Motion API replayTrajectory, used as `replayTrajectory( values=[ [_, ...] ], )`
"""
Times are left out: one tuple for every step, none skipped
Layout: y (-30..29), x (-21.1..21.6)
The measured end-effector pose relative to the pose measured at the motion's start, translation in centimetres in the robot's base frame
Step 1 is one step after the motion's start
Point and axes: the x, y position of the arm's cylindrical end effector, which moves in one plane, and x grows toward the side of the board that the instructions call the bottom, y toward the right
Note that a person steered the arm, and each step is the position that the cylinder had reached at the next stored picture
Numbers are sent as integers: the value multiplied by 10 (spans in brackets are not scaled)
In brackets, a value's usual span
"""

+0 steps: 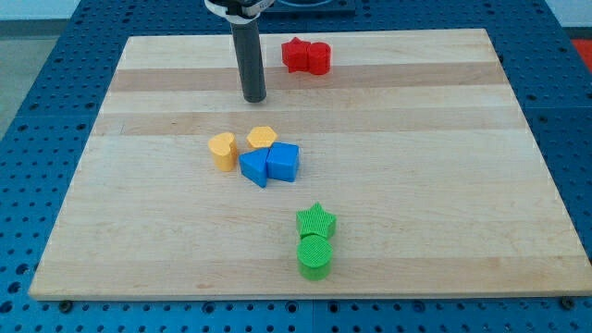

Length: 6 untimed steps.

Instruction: Place the arm to the right side of the green blocks

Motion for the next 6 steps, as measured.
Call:
replayTrajectory(
  values=[
    [0, 0],
    [57, 22],
    [85, 31],
    [128, 77],
    [148, 173],
    [147, 272]
  ],
)
